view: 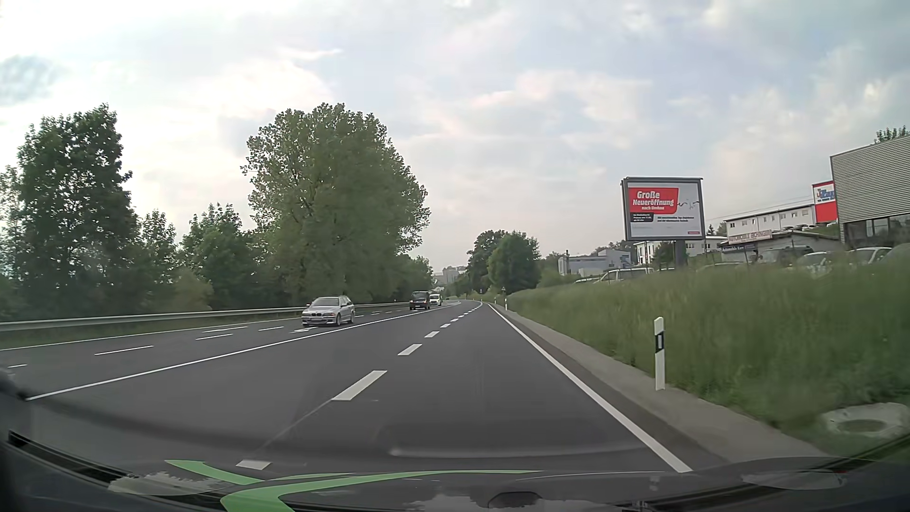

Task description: Follow the waypoints while adhering to traffic rules and regulations

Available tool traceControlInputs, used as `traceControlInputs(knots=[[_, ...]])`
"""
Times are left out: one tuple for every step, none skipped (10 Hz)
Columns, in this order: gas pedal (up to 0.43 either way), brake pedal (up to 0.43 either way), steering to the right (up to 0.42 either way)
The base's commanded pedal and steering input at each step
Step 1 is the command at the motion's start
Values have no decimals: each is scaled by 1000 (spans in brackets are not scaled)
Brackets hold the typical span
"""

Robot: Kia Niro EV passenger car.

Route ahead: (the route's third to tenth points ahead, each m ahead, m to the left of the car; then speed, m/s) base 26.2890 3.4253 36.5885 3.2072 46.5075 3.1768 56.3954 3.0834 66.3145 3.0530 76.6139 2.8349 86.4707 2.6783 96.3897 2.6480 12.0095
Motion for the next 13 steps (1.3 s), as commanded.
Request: traceControlInputs(knots=[[610,0,-2],[661,0,-2],[701,0,-2],[811,0,-4],[843,0,-7],[850,0,-7],[850,0,-7],[850,0,-7],[850,0,-7],[850,0,-7],[843,0,-7],[843,0,-7],[843,0,-7]])
